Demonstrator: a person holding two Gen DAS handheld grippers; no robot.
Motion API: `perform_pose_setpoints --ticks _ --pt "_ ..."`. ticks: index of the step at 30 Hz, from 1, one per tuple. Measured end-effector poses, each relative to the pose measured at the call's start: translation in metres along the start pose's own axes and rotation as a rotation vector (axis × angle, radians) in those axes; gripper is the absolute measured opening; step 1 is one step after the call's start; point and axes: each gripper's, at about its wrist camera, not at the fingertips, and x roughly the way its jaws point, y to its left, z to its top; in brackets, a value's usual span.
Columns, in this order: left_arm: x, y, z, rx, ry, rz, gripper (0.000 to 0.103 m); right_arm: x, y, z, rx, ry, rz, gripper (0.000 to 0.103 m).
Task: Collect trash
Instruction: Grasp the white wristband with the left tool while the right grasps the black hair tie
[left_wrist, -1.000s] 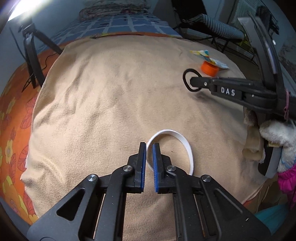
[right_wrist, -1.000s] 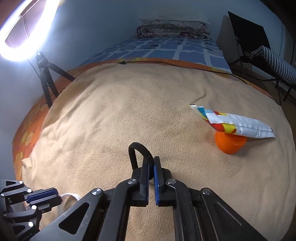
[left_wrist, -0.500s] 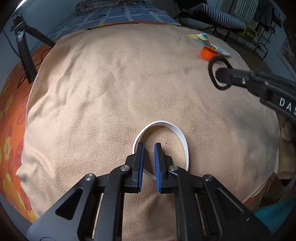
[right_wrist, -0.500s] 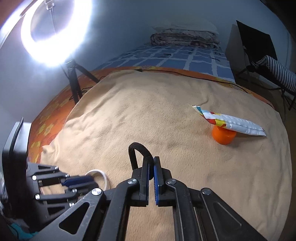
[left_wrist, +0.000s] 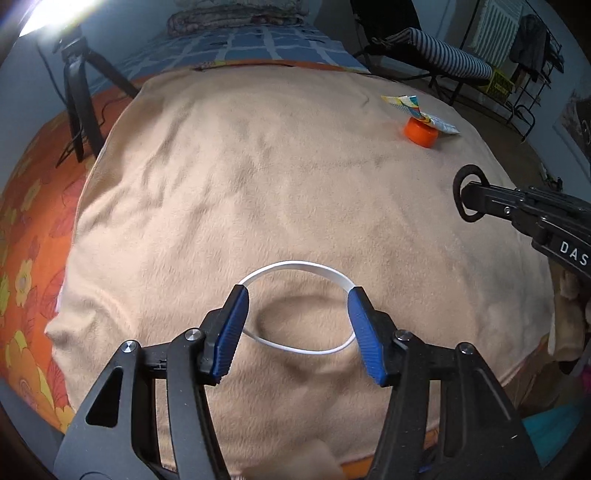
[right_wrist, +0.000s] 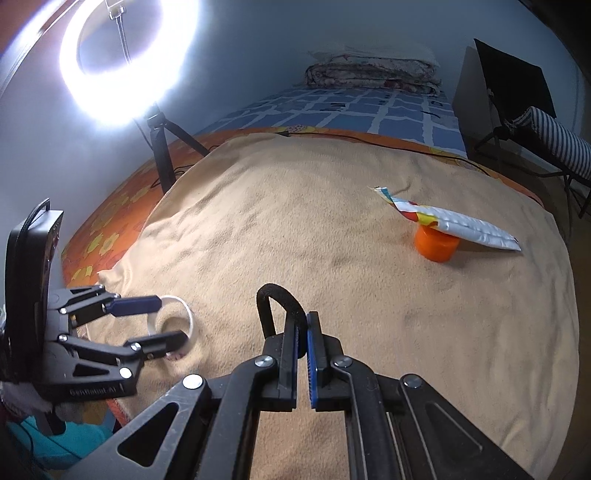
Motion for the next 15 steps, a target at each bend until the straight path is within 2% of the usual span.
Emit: perform_pose_setpoints --ticks 4,6,8,15 --pt "-0.003 0.006 -0.003 -0.026 0.052 -0.104 0.057 -0.005 -0.002 -0.005 0.01 0.002 0.007 0.002" --pt "-0.008 0.007 -0.006 -0.037 0.044 -0.119 0.055 -0.007 -0.003 -0.007 0.014 0.002 0.01 0.002" --pt "-0.013 0.004 -0.006 -0.015 0.029 -0.106 0.055 -0.01 -0.003 -0.009 0.015 0.002 0.013 0.001" --pt "-0.009 -0.012 -0.007 0.062 0.091 -0.071 0.055 -0.019 -0.001 -0.013 0.018 0.002 0.023 0.002"
